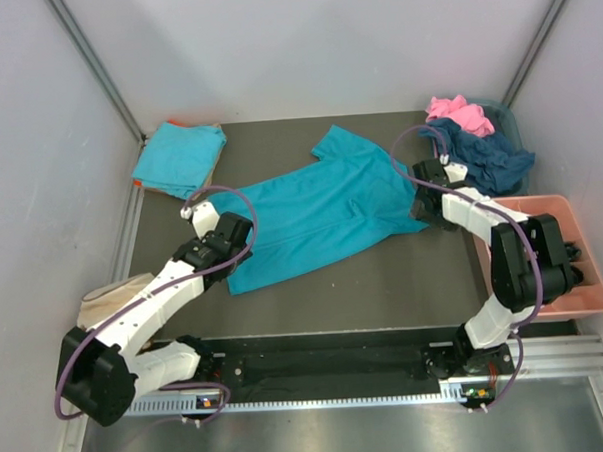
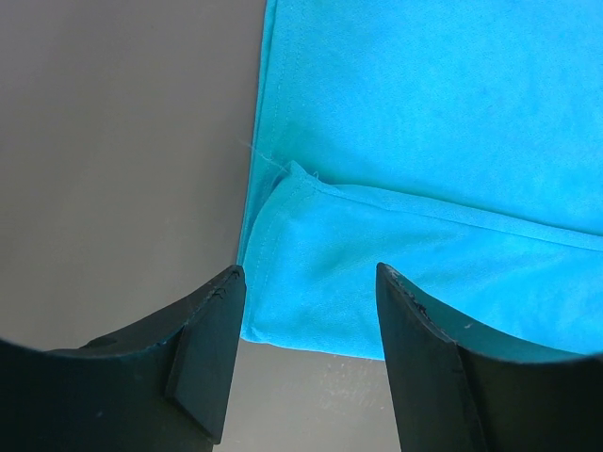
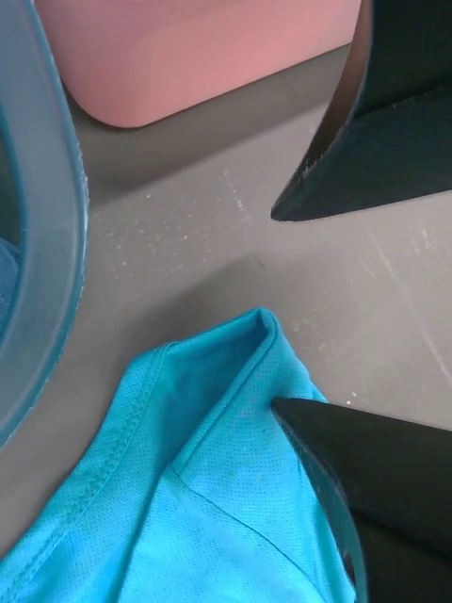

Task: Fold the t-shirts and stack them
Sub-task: Fold the tshirt

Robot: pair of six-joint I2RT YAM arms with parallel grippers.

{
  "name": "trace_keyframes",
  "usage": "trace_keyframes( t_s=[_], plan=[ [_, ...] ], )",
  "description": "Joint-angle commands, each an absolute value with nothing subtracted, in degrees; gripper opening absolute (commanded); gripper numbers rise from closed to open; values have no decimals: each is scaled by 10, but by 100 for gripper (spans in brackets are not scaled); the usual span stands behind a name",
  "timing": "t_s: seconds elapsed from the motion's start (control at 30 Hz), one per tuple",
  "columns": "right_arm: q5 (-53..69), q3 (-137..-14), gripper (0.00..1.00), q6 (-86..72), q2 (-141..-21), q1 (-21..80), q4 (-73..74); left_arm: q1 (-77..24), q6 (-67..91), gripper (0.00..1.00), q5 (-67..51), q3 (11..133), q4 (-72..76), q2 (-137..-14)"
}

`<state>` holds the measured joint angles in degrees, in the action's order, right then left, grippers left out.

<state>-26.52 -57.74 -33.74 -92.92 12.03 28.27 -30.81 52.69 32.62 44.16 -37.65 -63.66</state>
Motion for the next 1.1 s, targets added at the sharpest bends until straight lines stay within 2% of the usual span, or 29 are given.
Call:
trace_keyframes(
  t_s=[0.0,0.2,0.23,0.27,0.3,0.33,0.7,1.07],
  plan=[
    [-253,-576,62,-347,-948,109,252,-309,526,63,338,432,-363,-638],
    [-234,-571,26,-352,-961,105,239,-309,526,63,338,432,-362,-640],
    [-234,-571,24,-353,-960,105,239,-309,526,63,338,432,-363,-641],
    [-234,-570,17,-353,-960,105,240,-309,525,63,338,432,-362,-642],
    [-234,-570,4,-353,-960,105,241,-309,525,63,338,433,-362,-643],
    [-234,-570,0,-354,-960,105,242,-309,524,63,338,433,-362,-643],
    [-235,-517,0,-395,-888,105,276,-309,512,63,327,439,-345,-661],
    [-266,-449,0,-500,-730,121,449,-309,475,63,331,469,-338,-703]
  ],
)
